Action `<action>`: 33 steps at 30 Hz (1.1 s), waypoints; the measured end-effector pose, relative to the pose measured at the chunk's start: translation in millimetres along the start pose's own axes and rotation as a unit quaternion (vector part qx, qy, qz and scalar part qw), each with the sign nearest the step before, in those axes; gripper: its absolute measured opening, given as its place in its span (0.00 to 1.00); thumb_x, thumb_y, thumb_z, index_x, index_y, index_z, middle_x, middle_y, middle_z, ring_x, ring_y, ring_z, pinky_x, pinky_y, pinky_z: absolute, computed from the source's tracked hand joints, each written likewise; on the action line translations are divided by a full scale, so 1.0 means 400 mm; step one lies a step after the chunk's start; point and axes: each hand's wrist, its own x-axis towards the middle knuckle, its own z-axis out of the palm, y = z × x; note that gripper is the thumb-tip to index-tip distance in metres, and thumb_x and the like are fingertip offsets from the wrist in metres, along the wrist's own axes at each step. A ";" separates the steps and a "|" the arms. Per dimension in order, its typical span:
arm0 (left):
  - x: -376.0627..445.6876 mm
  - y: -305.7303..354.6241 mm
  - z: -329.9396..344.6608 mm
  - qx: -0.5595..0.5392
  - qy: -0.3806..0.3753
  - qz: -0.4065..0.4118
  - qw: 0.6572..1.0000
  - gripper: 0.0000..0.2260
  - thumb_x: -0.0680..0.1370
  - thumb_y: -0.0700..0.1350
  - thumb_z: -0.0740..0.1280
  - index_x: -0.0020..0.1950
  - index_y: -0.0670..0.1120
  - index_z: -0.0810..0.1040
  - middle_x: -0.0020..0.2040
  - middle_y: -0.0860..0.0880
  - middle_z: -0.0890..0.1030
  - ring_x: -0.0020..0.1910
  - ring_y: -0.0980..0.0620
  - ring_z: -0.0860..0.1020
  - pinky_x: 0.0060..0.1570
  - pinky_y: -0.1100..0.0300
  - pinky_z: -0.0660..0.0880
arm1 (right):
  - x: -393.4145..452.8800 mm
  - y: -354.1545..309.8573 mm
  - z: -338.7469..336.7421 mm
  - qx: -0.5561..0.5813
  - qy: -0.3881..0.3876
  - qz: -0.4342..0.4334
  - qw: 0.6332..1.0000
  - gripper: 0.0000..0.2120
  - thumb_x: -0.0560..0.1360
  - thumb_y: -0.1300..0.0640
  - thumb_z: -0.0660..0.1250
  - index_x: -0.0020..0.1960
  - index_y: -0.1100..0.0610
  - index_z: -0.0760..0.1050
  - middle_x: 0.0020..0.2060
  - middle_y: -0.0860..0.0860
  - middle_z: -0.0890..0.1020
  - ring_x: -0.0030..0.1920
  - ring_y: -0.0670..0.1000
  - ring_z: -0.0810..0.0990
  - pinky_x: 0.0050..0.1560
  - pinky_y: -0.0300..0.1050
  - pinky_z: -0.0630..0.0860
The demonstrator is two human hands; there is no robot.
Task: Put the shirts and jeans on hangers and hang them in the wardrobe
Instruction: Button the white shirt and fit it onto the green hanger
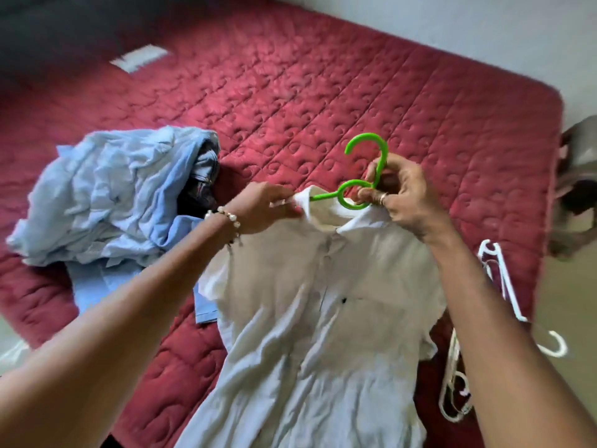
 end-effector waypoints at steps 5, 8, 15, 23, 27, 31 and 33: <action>-0.137 0.171 -0.112 -0.058 0.145 0.022 0.987 0.16 0.70 0.54 0.73 0.29 0.47 0.72 0.26 0.52 0.65 0.28 0.60 0.62 0.30 0.62 0.61 | -0.097 -0.233 -0.037 -0.094 0.017 -0.018 0.995 0.18 0.65 0.68 0.77 0.37 0.50 0.72 0.32 0.44 0.79 0.34 0.40 0.80 0.43 0.38 0.76; -0.235 0.302 -0.185 -0.058 0.211 0.040 0.975 0.15 0.69 0.53 0.73 0.28 0.53 0.70 0.24 0.53 0.63 0.25 0.62 0.63 0.28 0.66 0.60 | -0.158 -0.396 -0.034 -0.166 -0.028 -0.058 0.984 0.15 0.65 0.67 0.77 0.38 0.51 0.74 0.33 0.44 0.79 0.32 0.36 0.77 0.39 0.32 0.73; -0.500 0.485 -0.473 0.202 0.119 -0.013 0.972 0.31 0.63 0.60 0.76 0.64 0.52 0.76 0.53 0.48 0.82 0.53 0.47 0.78 0.50 0.57 0.72 | -0.282 -0.719 -0.071 -0.105 0.033 -0.181 0.977 0.17 0.67 0.78 0.67 0.40 0.56 0.74 0.34 0.49 0.79 0.34 0.40 0.81 0.40 0.36 0.77; -0.783 0.528 -0.725 0.318 0.065 -0.144 0.935 0.09 0.66 0.49 0.77 0.39 0.49 0.79 0.33 0.51 0.78 0.35 0.52 0.77 0.38 0.61 0.76 | -0.386 -0.948 -0.021 -0.160 0.043 -0.262 0.951 0.19 0.66 0.71 0.72 0.36 0.47 0.73 0.33 0.48 0.82 0.39 0.49 0.84 0.47 0.45 0.80; -0.900 0.556 -0.768 0.339 0.078 -0.204 0.915 0.11 0.65 0.43 0.77 0.45 0.47 0.81 0.36 0.49 0.81 0.36 0.50 0.80 0.39 0.57 0.79 | -0.434 -1.035 -0.005 -0.154 0.021 -0.273 0.949 0.18 0.66 0.74 0.72 0.37 0.52 0.74 0.34 0.50 0.81 0.40 0.52 0.84 0.47 0.48 0.82; -1.014 0.619 -0.793 0.357 -0.008 -0.312 0.880 0.10 0.67 0.49 0.76 0.46 0.49 0.82 0.36 0.51 0.82 0.33 0.55 0.79 0.32 0.64 0.74 | -0.508 -1.128 0.038 -0.190 -0.021 -0.292 0.937 0.11 0.67 0.72 0.74 0.41 0.59 0.76 0.37 0.53 0.81 0.40 0.51 0.83 0.47 0.39 0.81; -1.074 0.668 -0.793 0.340 -0.006 -0.327 0.882 0.14 0.68 0.55 0.76 0.47 0.48 0.81 0.38 0.51 0.84 0.33 0.54 0.79 0.29 0.68 0.72 | -0.550 -1.172 0.067 -0.161 -0.059 -0.303 0.937 0.11 0.67 0.72 0.74 0.41 0.60 0.76 0.35 0.53 0.81 0.38 0.49 0.83 0.45 0.38 0.80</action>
